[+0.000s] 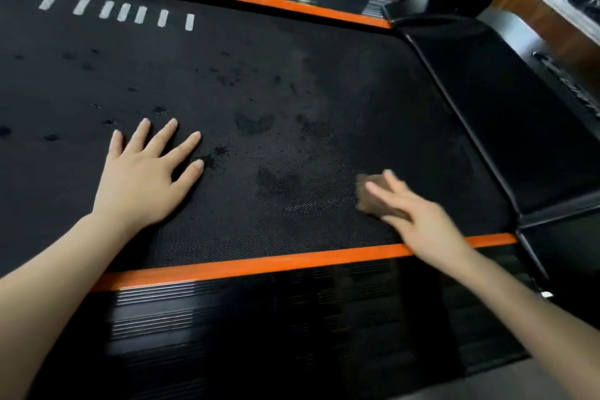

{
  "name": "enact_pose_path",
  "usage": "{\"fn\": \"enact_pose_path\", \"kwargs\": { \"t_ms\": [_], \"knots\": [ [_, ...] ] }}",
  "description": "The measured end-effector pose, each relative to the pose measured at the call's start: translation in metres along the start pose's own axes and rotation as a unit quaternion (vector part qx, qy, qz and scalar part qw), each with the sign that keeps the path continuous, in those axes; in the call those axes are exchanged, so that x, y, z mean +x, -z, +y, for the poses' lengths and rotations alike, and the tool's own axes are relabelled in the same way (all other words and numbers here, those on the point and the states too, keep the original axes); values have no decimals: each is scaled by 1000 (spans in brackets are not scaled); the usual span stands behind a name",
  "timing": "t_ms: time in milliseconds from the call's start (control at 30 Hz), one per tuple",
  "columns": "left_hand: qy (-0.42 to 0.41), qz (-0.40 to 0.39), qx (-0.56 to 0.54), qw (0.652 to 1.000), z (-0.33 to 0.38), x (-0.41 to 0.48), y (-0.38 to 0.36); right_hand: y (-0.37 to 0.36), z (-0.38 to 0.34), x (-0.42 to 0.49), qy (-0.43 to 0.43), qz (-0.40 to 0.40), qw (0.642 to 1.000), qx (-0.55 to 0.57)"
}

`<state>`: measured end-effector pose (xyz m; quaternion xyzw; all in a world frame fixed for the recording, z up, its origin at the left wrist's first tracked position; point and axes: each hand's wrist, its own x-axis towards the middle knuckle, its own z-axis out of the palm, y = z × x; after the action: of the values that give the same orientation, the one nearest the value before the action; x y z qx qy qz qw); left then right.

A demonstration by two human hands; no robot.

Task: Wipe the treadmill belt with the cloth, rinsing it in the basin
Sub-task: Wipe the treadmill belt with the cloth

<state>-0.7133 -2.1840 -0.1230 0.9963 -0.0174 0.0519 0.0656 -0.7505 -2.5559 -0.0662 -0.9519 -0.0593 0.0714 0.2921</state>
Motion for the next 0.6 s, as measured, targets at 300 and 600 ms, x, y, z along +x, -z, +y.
{"fn": "enact_pose_path", "kwargs": {
  "t_ms": [300,600],
  "knots": [
    [0,-2,-12,1000,0,-1,1,-25,-36,20,156,-226,960,51],
    [6,2,0,1000,4,2,0,-3,-24,21,152,-257,952,61]
  ]
}}
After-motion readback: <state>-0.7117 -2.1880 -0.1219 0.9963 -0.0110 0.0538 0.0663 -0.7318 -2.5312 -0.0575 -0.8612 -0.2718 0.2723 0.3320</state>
